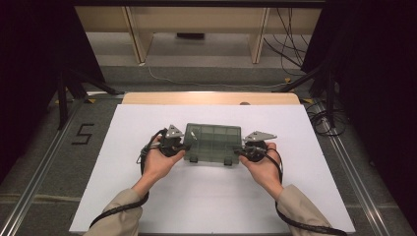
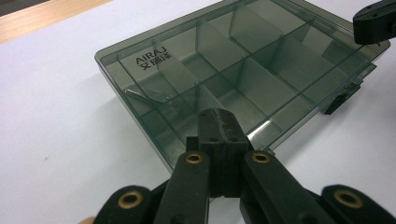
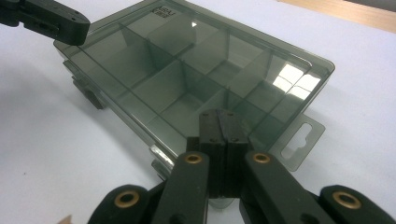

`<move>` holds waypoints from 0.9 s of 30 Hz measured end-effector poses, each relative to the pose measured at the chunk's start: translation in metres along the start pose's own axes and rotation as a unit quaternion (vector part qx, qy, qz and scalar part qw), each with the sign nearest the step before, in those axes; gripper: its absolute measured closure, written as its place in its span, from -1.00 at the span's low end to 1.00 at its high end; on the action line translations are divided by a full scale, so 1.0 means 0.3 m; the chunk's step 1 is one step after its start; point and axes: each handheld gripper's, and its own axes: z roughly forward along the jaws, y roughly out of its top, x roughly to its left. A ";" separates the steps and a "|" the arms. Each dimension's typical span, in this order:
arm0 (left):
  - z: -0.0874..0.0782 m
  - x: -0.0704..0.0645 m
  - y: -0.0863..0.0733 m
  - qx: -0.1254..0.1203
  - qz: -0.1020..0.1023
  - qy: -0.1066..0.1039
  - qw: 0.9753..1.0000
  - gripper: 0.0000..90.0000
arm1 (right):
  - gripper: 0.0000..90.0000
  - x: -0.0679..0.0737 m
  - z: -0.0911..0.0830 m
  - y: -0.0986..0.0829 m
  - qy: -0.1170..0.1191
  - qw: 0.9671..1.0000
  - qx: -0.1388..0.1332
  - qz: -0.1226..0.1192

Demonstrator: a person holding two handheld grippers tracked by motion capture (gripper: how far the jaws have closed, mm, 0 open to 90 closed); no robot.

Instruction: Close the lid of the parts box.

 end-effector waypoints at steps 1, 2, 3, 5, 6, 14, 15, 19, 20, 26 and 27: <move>0.002 0.002 -0.002 0.003 0.005 -0.002 1.000 0.99 | 1.00 -0.004 0.001 -0.002 -0.002 1.000 0.002 -0.009; 0.005 0.000 -0.005 0.004 0.004 0.003 1.000 0.99 | 1.00 -0.001 0.003 -0.004 -0.001 1.000 0.004 0.000; 0.008 0.004 -0.008 0.010 0.006 -0.004 1.000 0.99 | 1.00 -0.003 0.008 -0.007 0.003 1.000 0.003 -0.006; 0.012 0.002 -0.011 0.001 -0.004 -0.003 1.000 0.99 | 1.00 -0.001 0.013 -0.014 -0.003 1.000 0.002 -0.002; 0.011 0.001 -0.011 0.001 -0.002 0.001 1.000 0.99 | 1.00 0.000 0.013 -0.015 -0.003 1.000 0.002 -0.002; 0.009 0.001 -0.015 0.000 0.009 -0.001 1.000 0.99 | 0.98 0.000 0.008 -0.016 0.000 1.000 0.005 0.006; 0.010 0.001 -0.016 -0.002 0.006 -0.002 1.000 0.97 | 0.96 -0.001 0.009 -0.017 -0.001 1.000 0.002 0.006; 0.011 0.001 -0.019 -0.010 0.003 0.000 1.000 0.88 | 0.94 -0.008 0.008 -0.020 0.002 1.000 -0.002 0.006; 0.011 0.000 -0.020 -0.010 0.004 0.002 1.000 0.85 | 0.92 -0.008 0.008 -0.020 0.002 1.000 -0.002 0.006; -0.007 0.002 -0.024 -0.016 0.011 0.001 1.000 0.49 | 0.75 -0.010 -0.004 -0.023 0.005 1.000 -0.015 0.010; -0.011 0.000 -0.026 -0.023 0.008 0.000 1.000 0.38 | 0.69 -0.015 -0.010 -0.023 0.009 1.000 -0.022 0.007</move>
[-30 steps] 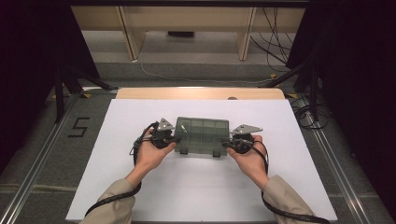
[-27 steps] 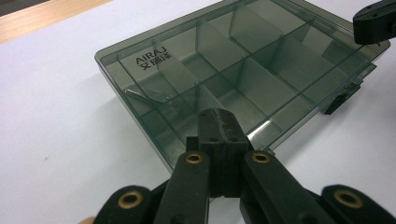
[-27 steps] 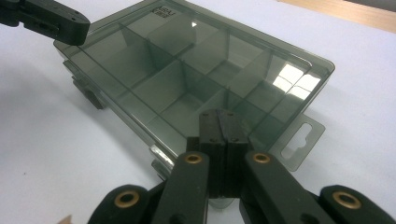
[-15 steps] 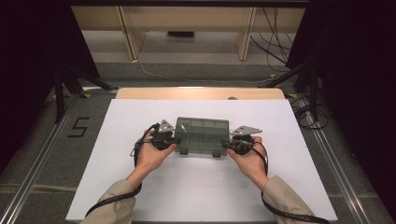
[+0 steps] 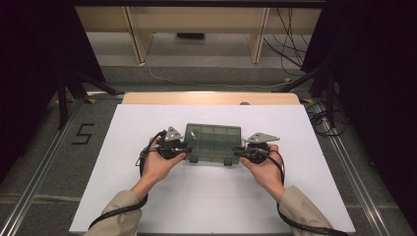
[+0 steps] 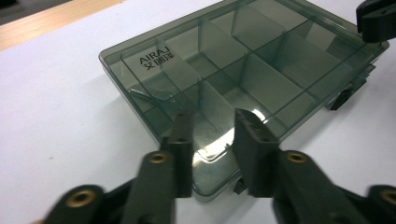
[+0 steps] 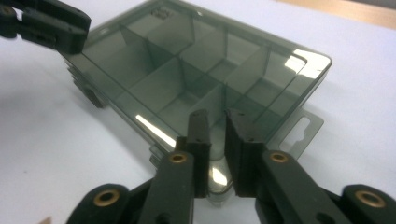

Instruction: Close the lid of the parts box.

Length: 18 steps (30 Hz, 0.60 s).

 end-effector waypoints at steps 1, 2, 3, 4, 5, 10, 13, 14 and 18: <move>-0.006 0.000 -0.001 -0.005 -0.001 -0.003 1.000 0.24 | 0.63 -0.005 -0.007 -0.001 0.002 1.000 -0.007 -0.005; -0.013 -0.002 -0.002 -0.013 -0.003 -0.010 1.000 0.08 | 0.56 -0.008 -0.017 0.000 0.004 1.000 -0.013 -0.006; -0.019 -0.005 -0.002 -0.022 -0.006 -0.011 1.000 -0.08 | 0.48 -0.012 -0.022 -0.002 0.008 1.000 -0.029 -0.010; -0.031 -0.006 -0.001 -0.017 0.000 -0.010 1.000 -0.24 | 0.41 -0.016 -0.034 -0.001 0.013 0.999 -0.035 -0.012; -0.041 -0.006 -0.001 -0.024 0.004 -0.014 1.000 -0.40 | 0.31 -0.018 -0.042 -0.002 0.021 0.999 -0.049 -0.010; -0.111 -0.014 -0.006 -0.052 0.005 -0.005 0.999 -0.76 | -0.10 -0.018 -0.101 -0.011 0.033 0.995 -0.087 -0.024; -0.158 -0.012 -0.020 -0.067 0.004 -0.002 0.998 -0.90 | -0.30 -0.012 -0.133 -0.023 0.050 0.993 -0.104 -0.019; -0.172 -0.012 -0.025 -0.072 0.003 -0.002 0.997 -0.94 | -0.34 -0.011 -0.145 -0.027 0.046 0.993 -0.109 -0.019; -0.227 -0.010 -0.048 -0.090 0.005 0.010 0.996 -1.00 | -0.45 -0.013 -0.182 -0.039 0.050 0.991 -0.119 -0.025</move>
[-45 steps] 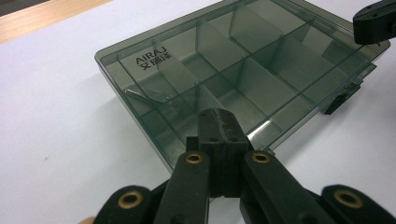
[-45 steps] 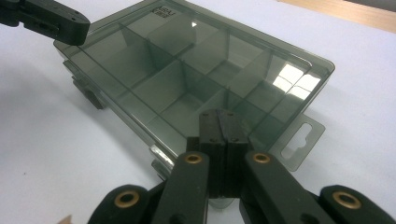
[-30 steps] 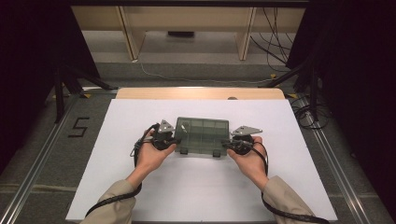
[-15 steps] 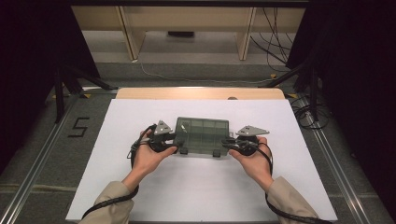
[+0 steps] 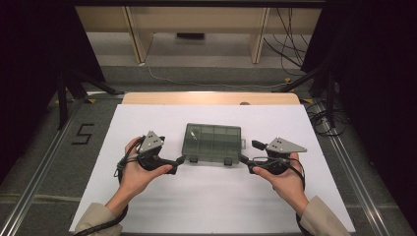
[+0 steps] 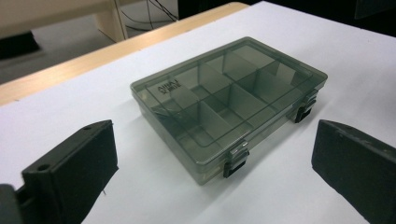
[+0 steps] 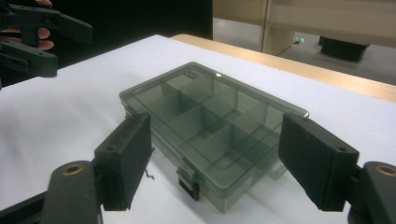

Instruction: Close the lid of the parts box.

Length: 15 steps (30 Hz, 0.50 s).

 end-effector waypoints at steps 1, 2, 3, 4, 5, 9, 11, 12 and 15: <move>-0.012 0.001 -0.004 -0.004 -0.002 0.002 1.000 -1.00 | -0.46 0.002 -0.012 -0.001 -0.005 1.000 0.004 0.000; -0.023 0.003 -0.008 -0.006 -0.002 0.002 1.000 -1.00 | -0.47 0.003 -0.015 -0.004 -0.005 1.000 0.000 -0.002; -0.032 0.004 -0.012 -0.008 -0.001 0.002 1.000 -1.00 | -0.48 0.005 -0.017 -0.008 0.000 1.000 -0.007 -0.001; -0.041 0.005 -0.016 -0.009 0.000 0.003 1.000 -1.00 | -0.48 0.006 -0.028 -0.010 -0.005 1.000 0.003 -0.005; -0.047 0.003 -0.022 -0.013 -0.005 0.003 1.000 -1.00 | -0.48 0.010 -0.035 -0.013 -0.005 1.000 0.004 -0.002; -0.074 0.006 -0.037 -0.017 -0.002 0.005 1.000 -1.00 | -0.49 0.017 -0.057 -0.029 -0.003 1.000 0.000 -0.003; -0.086 0.005 -0.044 -0.020 -0.005 0.006 1.000 -1.00 | -0.49 0.017 -0.069 -0.036 0.000 1.000 -0.009 -0.001; -0.092 0.006 -0.048 -0.022 -0.006 0.004 1.000 -1.00 | -0.49 0.016 -0.081 -0.037 -0.003 1.000 -0.002 -0.002; -0.110 0.005 -0.057 -0.024 -0.004 0.005 1.000 -1.00 | -0.48 0.017 -0.103 -0.046 -0.006 1.000 -0.008 0.003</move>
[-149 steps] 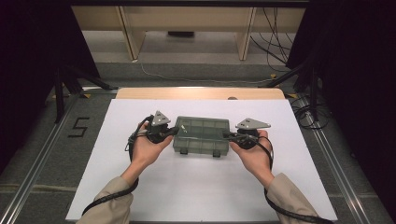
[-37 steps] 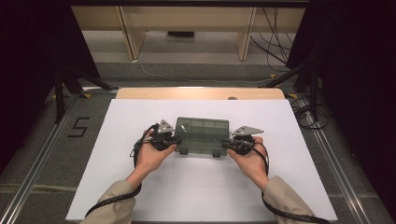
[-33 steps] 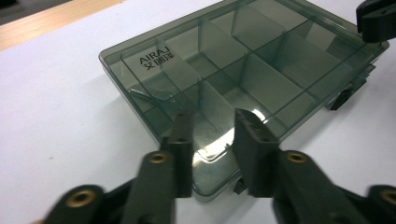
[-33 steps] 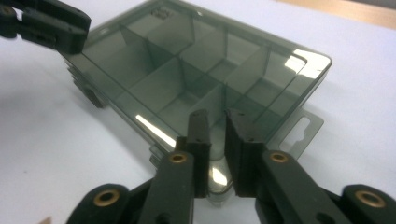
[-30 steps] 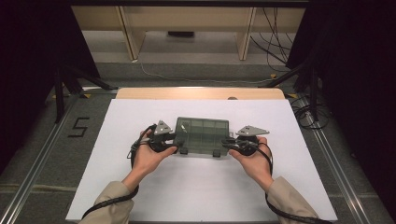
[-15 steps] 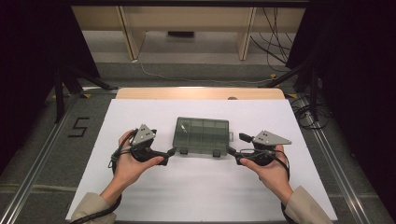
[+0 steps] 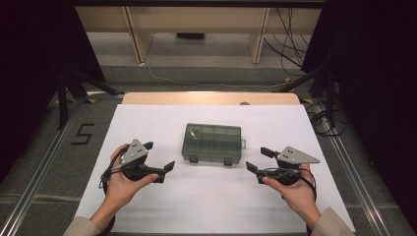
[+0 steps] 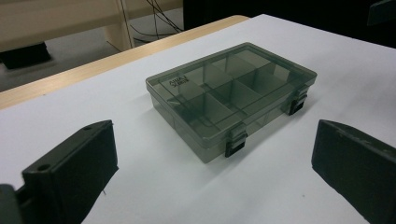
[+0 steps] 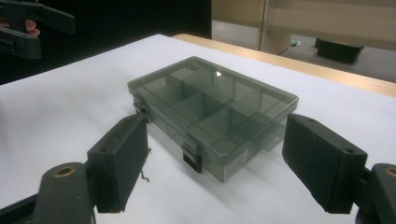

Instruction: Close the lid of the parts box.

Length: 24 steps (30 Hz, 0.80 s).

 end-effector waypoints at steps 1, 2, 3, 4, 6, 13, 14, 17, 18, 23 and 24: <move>-0.005 -0.001 -0.003 -0.001 -0.002 0.002 1.000 -1.00 | -0.48 -0.001 -0.007 -0.003 -0.004 1.000 0.002 -0.003; -0.010 -0.001 -0.007 -0.001 -0.004 0.000 1.000 -1.00 | -0.48 -0.002 -0.015 -0.006 -0.003 1.000 0.004 -0.004; -0.016 -0.001 -0.010 0.000 -0.001 0.002 1.000 -1.00 | -0.48 -0.001 -0.017 -0.011 0.001 1.000 -0.003 -0.001; -0.019 -0.001 -0.014 -0.003 -0.004 0.000 1.000 -1.00 | -0.48 -0.002 -0.026 -0.013 -0.001 1.000 0.003 -0.002; -0.030 0.000 -0.021 -0.003 -0.005 0.002 1.000 -1.00 | -0.48 -0.002 -0.035 -0.019 0.001 1.000 -0.006 -0.002; -0.068 0.008 -0.042 -0.007 -0.010 0.009 1.000 -0.99 | -0.48 -0.001 -0.081 -0.034 -0.012 1.000 -0.002 -0.001; -0.073 0.010 -0.045 -0.009 -0.011 0.009 1.000 -0.99 | -0.48 -0.001 -0.083 -0.037 -0.007 1.000 -0.005 0.002; -0.087 0.013 -0.052 -0.008 -0.011 0.013 1.000 -0.98 | -0.48 -0.002 -0.101 -0.044 -0.016 1.000 0.002 -0.003; -0.090 0.014 -0.055 -0.010 -0.013 0.012 1.000 -0.98 | -0.49 0.001 -0.105 -0.046 -0.014 1.000 0.001 0.002; -0.106 0.017 -0.066 -0.010 -0.014 0.017 1.000 -0.98 | -0.48 0.003 -0.125 -0.056 -0.019 1.000 0.001 0.001; -0.107 0.019 -0.069 -0.010 -0.015 0.015 1.000 -0.97 | -0.49 0.003 -0.123 -0.060 -0.011 1.000 -0.009 0.003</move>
